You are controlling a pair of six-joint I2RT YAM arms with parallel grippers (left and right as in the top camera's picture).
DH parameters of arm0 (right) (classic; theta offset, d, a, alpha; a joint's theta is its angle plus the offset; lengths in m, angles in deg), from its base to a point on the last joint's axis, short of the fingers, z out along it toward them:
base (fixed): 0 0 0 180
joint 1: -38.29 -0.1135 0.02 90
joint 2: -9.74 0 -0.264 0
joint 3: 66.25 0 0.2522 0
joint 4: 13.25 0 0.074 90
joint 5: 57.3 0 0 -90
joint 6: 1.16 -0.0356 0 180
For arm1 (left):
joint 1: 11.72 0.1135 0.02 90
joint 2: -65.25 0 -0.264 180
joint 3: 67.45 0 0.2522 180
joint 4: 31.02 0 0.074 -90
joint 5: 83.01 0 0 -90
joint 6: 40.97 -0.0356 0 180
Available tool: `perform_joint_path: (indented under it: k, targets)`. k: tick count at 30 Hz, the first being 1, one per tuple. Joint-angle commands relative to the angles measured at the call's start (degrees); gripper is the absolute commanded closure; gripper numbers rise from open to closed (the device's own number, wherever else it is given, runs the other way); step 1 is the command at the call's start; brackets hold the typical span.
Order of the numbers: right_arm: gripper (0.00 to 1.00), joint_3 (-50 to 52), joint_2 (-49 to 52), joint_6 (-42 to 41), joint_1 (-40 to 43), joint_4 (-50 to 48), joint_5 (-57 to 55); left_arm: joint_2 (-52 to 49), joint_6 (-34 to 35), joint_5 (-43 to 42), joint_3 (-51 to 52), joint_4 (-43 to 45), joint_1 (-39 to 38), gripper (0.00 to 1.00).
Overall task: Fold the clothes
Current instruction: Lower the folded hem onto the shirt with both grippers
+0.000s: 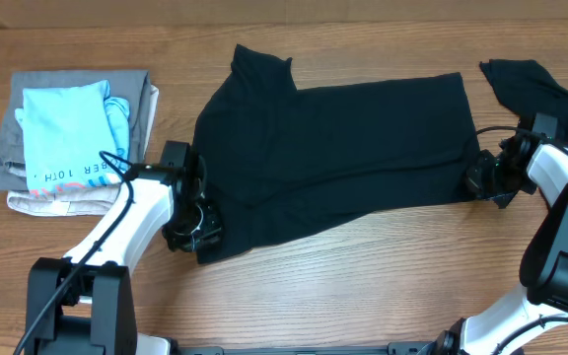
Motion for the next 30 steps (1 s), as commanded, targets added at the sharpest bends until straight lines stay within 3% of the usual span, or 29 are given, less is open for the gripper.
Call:
perform_joint_path:
  k: [1,6,14,19,30]
  targets:
    - [0.96,2.3,2.2,-2.3,-0.1,-1.4,-3.7,0.0,1.3,-0.6,2.5,2.1,-0.3,0.75]
    - [0.96,3.7,2.2,-4.5,-0.1,1.4,-3.9,0.0,2.1,0.5,5.4,5.6,-0.2,0.75]
    - [0.96,3.6,1.8,-12.2,0.8,11.7,-15.2,0.0,2.1,12.0,5.5,4.5,-0.1,0.73]
    - [0.96,3.6,0.2,-13.5,1.0,15.4,-15.4,0.0,1.0,17.7,5.4,4.8,0.2,0.71]
    - [0.96,0.8,-1.7,-13.5,1.0,20.7,-15.4,0.0,-0.5,19.1,4.1,5.1,1.5,0.73]
